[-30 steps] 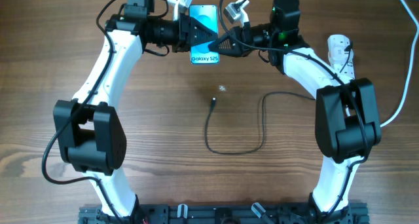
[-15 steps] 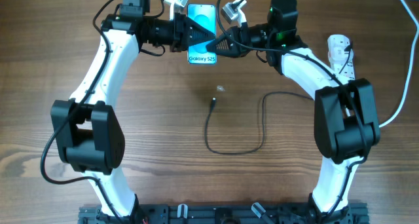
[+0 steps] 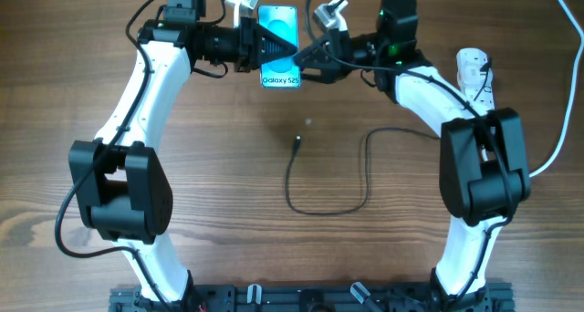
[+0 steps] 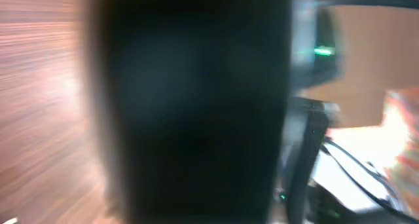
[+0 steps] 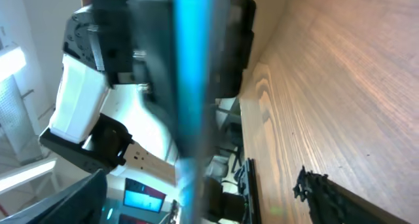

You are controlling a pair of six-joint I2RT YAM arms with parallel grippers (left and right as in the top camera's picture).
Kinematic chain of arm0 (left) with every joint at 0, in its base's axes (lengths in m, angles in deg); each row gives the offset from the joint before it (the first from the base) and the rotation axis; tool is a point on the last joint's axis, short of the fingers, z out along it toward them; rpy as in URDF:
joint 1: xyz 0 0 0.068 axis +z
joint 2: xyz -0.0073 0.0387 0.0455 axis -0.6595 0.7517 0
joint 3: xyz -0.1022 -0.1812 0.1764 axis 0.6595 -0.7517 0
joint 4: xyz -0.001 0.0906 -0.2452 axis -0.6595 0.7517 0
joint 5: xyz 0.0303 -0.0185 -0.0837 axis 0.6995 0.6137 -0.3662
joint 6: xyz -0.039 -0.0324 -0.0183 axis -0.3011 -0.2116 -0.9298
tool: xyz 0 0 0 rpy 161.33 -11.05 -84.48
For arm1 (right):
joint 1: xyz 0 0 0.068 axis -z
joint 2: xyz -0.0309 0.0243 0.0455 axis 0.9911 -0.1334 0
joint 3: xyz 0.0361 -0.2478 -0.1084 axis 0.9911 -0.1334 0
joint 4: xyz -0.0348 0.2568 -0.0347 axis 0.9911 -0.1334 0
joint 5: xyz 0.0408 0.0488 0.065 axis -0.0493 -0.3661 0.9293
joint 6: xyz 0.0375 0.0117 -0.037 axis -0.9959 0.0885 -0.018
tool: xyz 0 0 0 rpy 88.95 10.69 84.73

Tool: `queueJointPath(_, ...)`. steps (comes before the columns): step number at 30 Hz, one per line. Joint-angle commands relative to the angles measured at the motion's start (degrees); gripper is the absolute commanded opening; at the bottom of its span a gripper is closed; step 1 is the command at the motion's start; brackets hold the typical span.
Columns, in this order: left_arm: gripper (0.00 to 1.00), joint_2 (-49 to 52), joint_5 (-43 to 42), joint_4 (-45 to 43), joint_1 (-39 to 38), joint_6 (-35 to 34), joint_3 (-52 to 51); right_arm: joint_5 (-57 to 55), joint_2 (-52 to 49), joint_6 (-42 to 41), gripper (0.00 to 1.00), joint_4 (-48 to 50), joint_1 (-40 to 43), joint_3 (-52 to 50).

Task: Plug charger to phone and switch on socket
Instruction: 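Release the phone from the right gripper and pull it back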

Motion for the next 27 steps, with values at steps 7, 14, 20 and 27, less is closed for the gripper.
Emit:
queueJointPath(7, 0.04, -2.0, 51.9, 13.6, -2.6, 0.4, 1.1, 3.5, -1.2, 11.1, 1.00, -5.6, 4.1, -0.2)
queueJointPath(14, 0.04, 1.0, 58.3, 16.8, -6.8, 0.0, 0.1, -8.8, -1.3, 30.1, 1.00, -28.6, 4.0, -0.2)
queueJointPath(20, 0.04, 4.3, 64.3, 16.5, -10.7, 0.0, -1.8, -38.3, -1.3, 45.4, 1.00, -53.2, 3.9, -0.2)
queueJointPath(27, 0.04, 8.3, 69.7, 15.9, -14.8, -0.3, -1.8, -55.6, -1.3, 47.6, 1.00, -63.9, 3.9, -0.2)
